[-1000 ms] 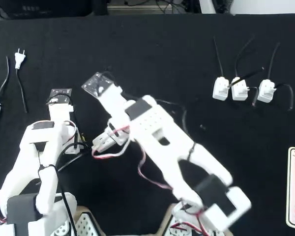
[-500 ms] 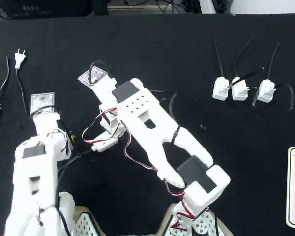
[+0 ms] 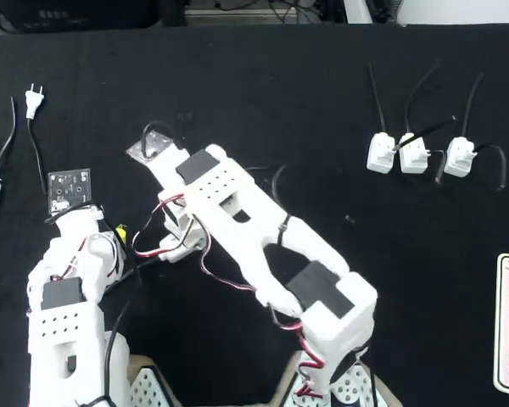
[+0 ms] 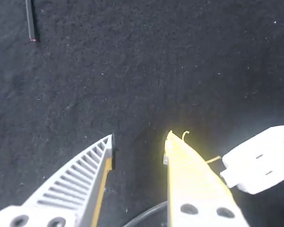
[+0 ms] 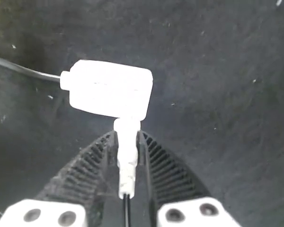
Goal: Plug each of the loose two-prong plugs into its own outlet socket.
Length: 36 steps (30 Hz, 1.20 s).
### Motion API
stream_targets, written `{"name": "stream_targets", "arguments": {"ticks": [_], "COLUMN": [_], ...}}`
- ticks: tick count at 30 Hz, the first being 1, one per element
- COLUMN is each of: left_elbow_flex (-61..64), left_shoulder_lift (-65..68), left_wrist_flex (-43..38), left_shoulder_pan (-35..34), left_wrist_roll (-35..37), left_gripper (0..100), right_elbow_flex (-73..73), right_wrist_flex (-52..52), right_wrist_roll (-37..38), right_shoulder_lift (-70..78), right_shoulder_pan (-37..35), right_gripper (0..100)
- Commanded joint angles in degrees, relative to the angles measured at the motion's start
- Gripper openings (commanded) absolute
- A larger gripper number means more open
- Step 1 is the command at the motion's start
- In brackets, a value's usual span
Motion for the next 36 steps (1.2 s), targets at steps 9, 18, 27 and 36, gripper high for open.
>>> {"name": "stream_targets", "arguments": {"ticks": [9,18,27,36], "left_elbow_flex": [0.4,0.48,-9.1,-19.21], "left_shoulder_lift": [-1.05,-0.35,17.05,36.57], "left_wrist_flex": [0.79,0.97,4.13,4.04], "left_shoulder_pan": [5.67,8.57,10.59,12.35], "left_wrist_roll": [-2.99,-3.08,-3.08,-2.9], "left_gripper": [18,18,18,18], "right_elbow_flex": [-11.21,-15.78,5.32,20.0], "right_wrist_flex": [6.68,13.8,4.4,-2.9], "right_wrist_roll": [-0.44,0.53,2.55,2.55], "right_shoulder_lift": [0.66,-2.42,-21.32,-32.22], "right_shoulder_pan": [-0.09,3.69,10.2,14.95], "right_gripper": [1.0,1.0,1.0,1.0]}}
